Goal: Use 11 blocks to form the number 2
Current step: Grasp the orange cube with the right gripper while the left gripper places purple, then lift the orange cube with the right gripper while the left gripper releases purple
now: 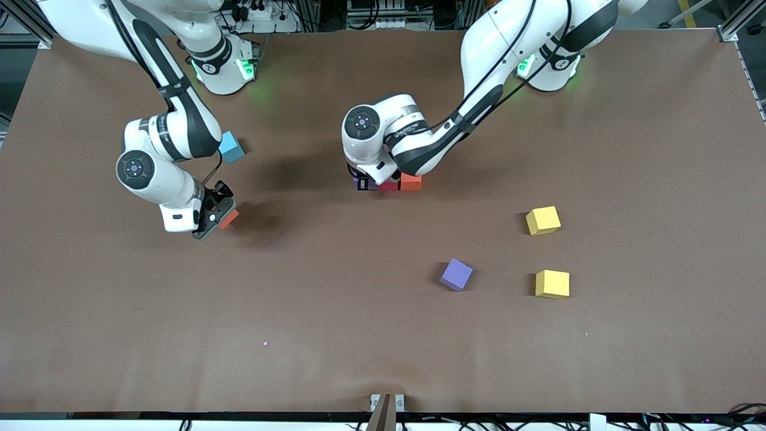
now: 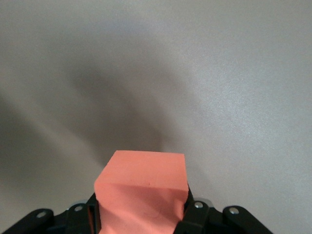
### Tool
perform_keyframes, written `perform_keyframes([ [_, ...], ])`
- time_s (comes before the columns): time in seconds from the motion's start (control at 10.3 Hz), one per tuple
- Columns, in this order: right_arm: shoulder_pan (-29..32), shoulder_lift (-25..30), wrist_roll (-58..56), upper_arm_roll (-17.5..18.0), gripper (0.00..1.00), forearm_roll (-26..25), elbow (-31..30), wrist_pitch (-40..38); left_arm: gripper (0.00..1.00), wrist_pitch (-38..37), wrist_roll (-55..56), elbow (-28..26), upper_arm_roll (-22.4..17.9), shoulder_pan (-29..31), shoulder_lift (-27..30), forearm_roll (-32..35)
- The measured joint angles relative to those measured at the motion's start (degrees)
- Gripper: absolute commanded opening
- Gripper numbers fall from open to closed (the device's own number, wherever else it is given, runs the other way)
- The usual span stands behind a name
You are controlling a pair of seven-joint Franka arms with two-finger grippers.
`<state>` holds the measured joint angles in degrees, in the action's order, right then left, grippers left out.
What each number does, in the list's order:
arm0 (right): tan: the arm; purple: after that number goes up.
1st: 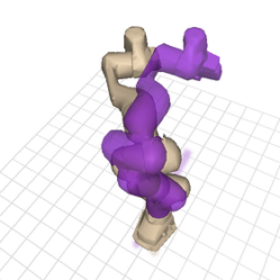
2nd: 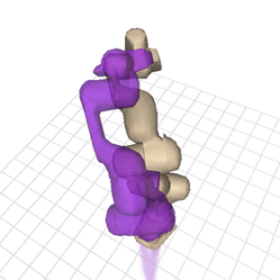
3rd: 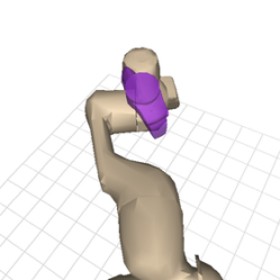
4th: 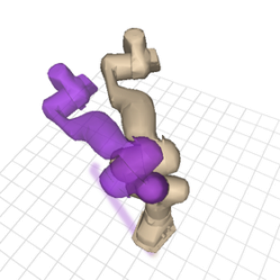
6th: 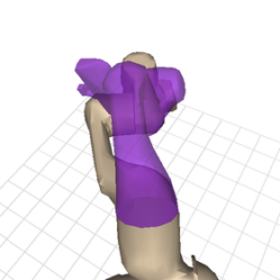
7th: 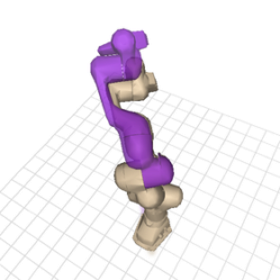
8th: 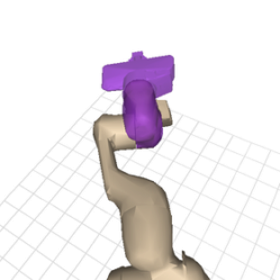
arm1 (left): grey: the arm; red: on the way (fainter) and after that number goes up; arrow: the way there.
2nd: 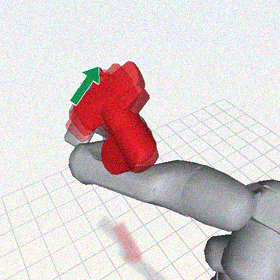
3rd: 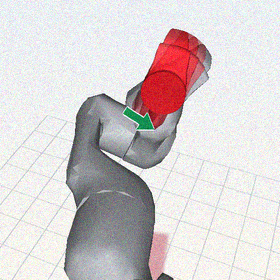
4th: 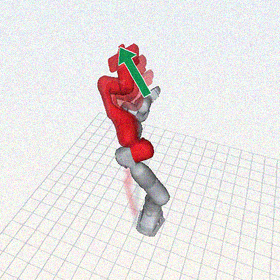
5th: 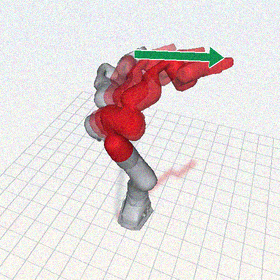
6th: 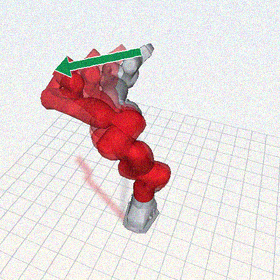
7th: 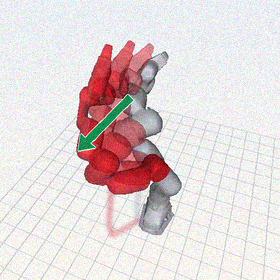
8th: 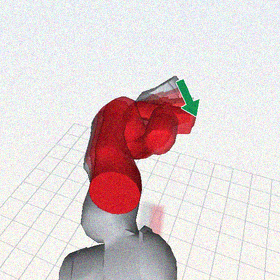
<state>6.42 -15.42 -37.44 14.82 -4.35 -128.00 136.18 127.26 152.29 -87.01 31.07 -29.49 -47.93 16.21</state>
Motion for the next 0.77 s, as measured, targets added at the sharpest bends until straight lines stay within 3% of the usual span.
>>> perform_keyframes([
  [0.1,0.0,0.0,0.0,0.0,0.4,0.0,0.0,0.0,0.61,0.0,0.0,0.0,-0.4,-0.01,-0.07,0.0],
  [0.19,0.0,0.0,0.0,0.0,0.4,0.0,0.0,0.0,1.0,0.03,0.0,0.0,-0.67,-0.12,-0.26,0.0],
  [0.77,-0.01,0.0,0.0,0.06,0.4,0.0,0.08,0.01,1.0,0.31,-0.02,1.79,-0.88,-0.6,0.3,0.0],
])
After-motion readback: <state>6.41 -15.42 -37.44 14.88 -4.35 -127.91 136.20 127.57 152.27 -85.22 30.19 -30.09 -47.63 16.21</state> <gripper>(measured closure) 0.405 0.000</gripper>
